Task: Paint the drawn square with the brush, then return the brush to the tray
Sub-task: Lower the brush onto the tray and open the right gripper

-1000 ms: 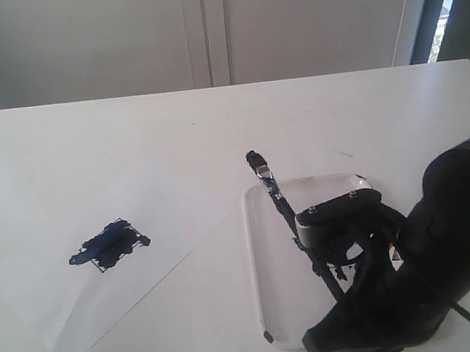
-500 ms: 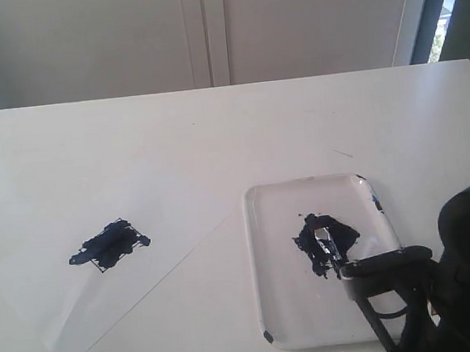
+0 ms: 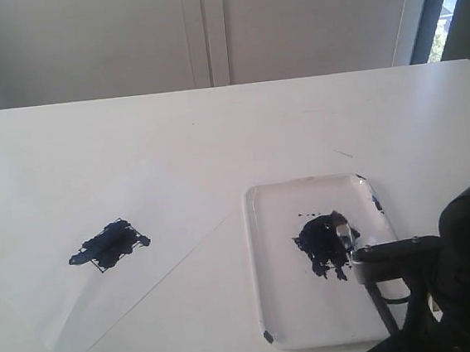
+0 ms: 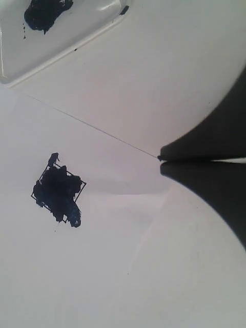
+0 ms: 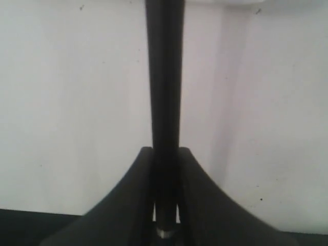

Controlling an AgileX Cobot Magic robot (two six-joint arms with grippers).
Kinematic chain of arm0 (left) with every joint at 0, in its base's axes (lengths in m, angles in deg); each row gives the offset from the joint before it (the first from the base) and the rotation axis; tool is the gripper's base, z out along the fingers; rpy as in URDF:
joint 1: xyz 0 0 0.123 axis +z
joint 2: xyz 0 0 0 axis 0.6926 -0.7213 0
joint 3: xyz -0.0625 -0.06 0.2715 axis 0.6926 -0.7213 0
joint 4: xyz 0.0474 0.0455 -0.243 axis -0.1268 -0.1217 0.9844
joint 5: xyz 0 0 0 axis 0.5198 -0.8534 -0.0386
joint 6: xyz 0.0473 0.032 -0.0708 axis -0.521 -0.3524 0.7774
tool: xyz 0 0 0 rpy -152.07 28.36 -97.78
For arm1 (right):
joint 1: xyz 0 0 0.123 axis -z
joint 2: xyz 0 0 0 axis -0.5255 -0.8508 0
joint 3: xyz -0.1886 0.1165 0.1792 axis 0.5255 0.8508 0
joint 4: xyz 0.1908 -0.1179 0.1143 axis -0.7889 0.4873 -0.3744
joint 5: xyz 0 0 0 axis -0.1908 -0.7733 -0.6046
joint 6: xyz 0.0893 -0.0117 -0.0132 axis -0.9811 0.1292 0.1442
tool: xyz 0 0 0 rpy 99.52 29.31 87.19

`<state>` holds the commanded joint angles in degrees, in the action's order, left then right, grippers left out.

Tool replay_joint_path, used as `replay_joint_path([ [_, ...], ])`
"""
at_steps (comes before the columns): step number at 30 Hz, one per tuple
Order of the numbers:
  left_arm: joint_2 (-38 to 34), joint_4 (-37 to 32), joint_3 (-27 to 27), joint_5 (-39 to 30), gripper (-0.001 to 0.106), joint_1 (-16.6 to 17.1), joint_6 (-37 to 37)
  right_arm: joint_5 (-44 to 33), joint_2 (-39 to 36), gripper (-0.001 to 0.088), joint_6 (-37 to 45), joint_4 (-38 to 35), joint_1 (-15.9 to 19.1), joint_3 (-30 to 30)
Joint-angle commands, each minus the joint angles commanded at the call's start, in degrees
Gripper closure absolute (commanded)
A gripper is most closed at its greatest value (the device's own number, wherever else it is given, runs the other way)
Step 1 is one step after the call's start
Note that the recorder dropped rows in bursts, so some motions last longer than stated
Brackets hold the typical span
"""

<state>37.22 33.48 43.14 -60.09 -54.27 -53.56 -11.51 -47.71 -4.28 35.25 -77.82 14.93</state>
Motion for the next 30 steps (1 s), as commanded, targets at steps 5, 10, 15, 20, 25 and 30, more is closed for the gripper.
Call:
replay_joint_path([
  [5, 0.0, 0.57, 0.01, 0.76, 0.105, 0.0, 0.15, 1.21, 0.0, 0.0588, 1.01, 0.0, 0.0, 0.0],
  [10, 0.0, 6.86, -1.04, 5.96, 0.105, 0.0, 0.0, 3.49, 1.38, 0.0588, 4.44, -0.3, -0.11, -0.07],
  [15, 0.0, 7.44, -4.43, 16.29, 0.105, 0.0, 0.71, 16.18, 10.8, 0.0588, 6.04, 0.05, -2.43, -0.07],
  [20, -0.21, 7.44, -9.03, 27.23, 0.105, 0.0, 0.24, 35.96, 21.09, 0.0589, 7.41, 0.51, -3.61, -0.07],
  [25, -0.08, 7.32, -9.4, 21.65, 0.105, 0.0, 0.09, 50.52, 27.64, 0.0589, 7.41, 0.51, -3.61, -0.07],
  [30, -0.08, 7.32, -9.4, 20.98, 0.105, 0.0, 0.09, 57.91, 31.12, 0.0589, 7.41, 0.51, -3.61, -0.07],
])
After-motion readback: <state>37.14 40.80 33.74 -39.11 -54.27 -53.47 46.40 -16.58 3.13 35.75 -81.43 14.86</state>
